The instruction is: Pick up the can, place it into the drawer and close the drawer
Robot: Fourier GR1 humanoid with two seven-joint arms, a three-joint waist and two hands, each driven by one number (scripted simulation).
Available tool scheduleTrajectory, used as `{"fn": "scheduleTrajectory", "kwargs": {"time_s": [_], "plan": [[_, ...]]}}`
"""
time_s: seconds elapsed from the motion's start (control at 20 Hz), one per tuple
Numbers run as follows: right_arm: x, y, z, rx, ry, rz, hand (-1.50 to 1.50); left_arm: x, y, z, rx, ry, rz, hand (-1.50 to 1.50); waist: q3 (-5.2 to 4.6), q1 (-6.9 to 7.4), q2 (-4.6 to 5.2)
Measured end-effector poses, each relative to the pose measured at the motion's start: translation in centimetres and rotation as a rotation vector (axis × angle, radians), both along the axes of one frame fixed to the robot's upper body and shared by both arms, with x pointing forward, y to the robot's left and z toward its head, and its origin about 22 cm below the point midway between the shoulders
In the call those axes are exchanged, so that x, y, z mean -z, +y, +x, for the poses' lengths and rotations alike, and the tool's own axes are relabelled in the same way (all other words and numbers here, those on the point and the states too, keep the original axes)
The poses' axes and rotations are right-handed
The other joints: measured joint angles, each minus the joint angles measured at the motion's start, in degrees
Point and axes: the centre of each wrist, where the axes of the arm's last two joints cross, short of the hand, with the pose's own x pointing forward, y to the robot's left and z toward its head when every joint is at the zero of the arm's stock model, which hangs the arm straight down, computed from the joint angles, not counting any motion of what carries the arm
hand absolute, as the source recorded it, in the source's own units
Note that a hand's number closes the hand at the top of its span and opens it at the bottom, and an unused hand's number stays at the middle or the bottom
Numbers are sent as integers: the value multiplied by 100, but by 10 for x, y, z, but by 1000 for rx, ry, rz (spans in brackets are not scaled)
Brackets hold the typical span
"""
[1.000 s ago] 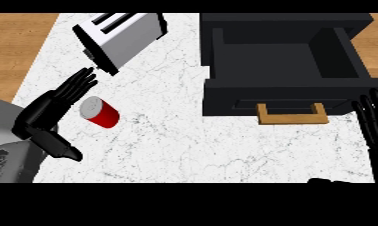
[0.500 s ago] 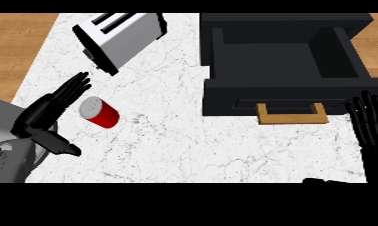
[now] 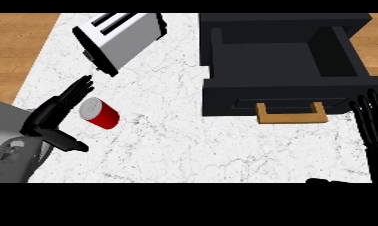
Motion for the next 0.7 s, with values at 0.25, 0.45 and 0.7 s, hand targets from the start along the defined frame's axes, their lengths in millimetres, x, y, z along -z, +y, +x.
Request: {"fn": "scheduleTrajectory", "kwargs": {"time_s": [0.25,0.45,0.7], "plan": [[-3,2,-2,1,-2,0,-150,8,1,1,-14,17,12,-150,6,-6,-3],[-8,-4,-2,4,-16,0,-150,16,2,2,-32,39,14,-150,-17,-35,19],[-10,-5,-6,-4,-19,6,-150,24,-2,4,-42,53,16,-150,-45,-48,39]]}}
